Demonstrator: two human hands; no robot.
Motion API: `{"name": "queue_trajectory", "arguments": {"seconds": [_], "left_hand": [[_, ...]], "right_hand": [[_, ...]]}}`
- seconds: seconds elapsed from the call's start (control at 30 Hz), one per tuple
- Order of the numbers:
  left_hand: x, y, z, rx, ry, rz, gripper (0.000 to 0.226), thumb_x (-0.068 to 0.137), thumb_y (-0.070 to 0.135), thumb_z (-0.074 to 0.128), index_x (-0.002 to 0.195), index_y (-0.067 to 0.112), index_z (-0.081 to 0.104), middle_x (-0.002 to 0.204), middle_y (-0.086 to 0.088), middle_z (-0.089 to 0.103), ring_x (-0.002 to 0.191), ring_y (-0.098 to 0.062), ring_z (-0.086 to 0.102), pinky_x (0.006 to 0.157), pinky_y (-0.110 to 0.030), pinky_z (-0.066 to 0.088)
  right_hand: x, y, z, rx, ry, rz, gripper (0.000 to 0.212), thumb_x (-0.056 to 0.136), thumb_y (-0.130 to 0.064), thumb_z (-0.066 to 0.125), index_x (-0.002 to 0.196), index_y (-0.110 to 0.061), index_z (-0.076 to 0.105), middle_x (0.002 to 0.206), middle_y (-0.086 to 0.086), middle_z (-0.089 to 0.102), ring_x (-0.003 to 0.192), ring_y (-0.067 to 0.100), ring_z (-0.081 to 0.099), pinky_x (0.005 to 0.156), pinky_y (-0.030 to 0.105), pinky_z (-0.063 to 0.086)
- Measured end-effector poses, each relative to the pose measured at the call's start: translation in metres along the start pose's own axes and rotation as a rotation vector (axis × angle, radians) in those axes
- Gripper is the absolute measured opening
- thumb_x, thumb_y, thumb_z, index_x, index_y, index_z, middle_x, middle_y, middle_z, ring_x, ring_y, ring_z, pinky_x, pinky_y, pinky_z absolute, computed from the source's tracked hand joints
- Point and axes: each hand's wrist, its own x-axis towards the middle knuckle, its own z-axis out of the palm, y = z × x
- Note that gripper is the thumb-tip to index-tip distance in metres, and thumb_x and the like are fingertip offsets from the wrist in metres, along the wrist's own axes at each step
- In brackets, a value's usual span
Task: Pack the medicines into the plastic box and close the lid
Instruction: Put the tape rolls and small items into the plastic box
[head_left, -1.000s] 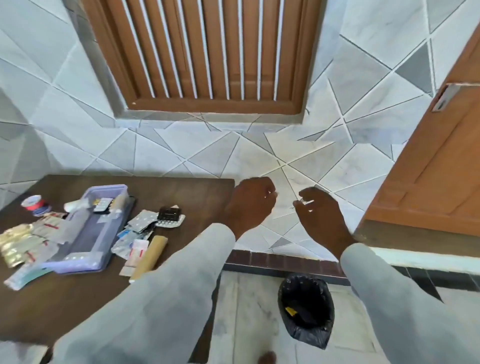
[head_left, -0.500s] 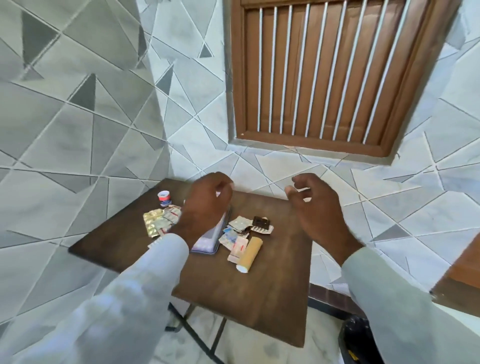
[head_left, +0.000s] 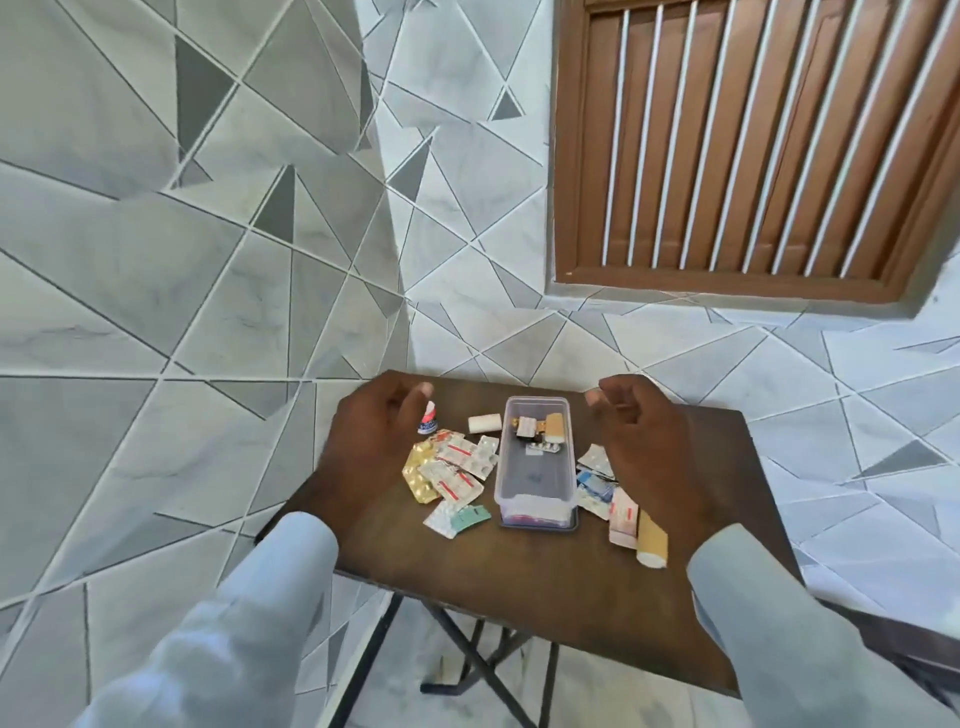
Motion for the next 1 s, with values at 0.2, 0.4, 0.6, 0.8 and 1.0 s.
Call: {"name": "queue_trajectory", "arguments": {"seconds": [0.2,0.4,0.6,0.8,1.0], "left_hand": [[0.032,-0.029,0.022,0.025,-0.065,-0.035,0.03,0.092,0.058,0.048,0.09,0.032,0.063,0.086,0.016,0.067,0.084,-0.008,0.065,0.079,-0.034,0.054],[0.058,-0.039,0.064,0.086,-0.207,-0.088,0.035,0.098,0.052,0.041,0.08,0.024,0.053,0.067,0.011,0.055,0.065,-0.006,0.054,0.056,-0.006,0.04],[0.078,-0.075,0.112,-0.159,-0.274,-0.342,0.033,0.1,0.039,0.045,0.095,0.012,0.062,0.089,-0.006,0.067,0.081,-0.017,0.063,0.062,-0.011,0.041],[0.091,-0.126,0.144,-0.165,-0.34,-0.566,0.018,0.102,0.032,0.045,0.104,0.022,0.059,0.101,0.004,0.064,0.086,-0.014,0.063,0.058,-0.015,0.043],[0.114,-0.178,0.161,-0.095,-0.417,-0.637,0.014,0.1,0.025,0.047,0.103,0.03,0.06,0.11,0.004,0.064,0.093,-0.015,0.064,0.063,-0.019,0.051]], "right_hand": [[0.019,0.02,0.023,0.0,0.049,0.061,0.014,0.092,-0.033,0.061,0.097,-0.02,0.064,0.087,-0.011,0.066,0.08,0.003,0.062,0.068,0.009,0.043],[0.053,0.064,0.028,-0.073,0.042,0.164,0.017,0.092,-0.041,0.057,0.089,-0.025,0.061,0.085,-0.009,0.065,0.081,0.011,0.063,0.072,0.025,0.048],[0.083,0.105,0.046,-0.068,-0.032,0.254,0.023,0.094,-0.042,0.054,0.097,-0.02,0.062,0.091,-0.001,0.068,0.085,0.016,0.065,0.08,0.035,0.056],[0.089,0.155,0.075,-0.081,-0.075,0.386,0.016,0.092,-0.036,0.058,0.081,-0.026,0.062,0.082,-0.007,0.069,0.082,0.014,0.066,0.079,0.036,0.054],[0.093,0.188,0.11,-0.142,-0.116,0.5,0.012,0.091,-0.032,0.06,0.084,-0.023,0.063,0.084,-0.007,0.068,0.082,0.015,0.065,0.075,0.032,0.052]]}}
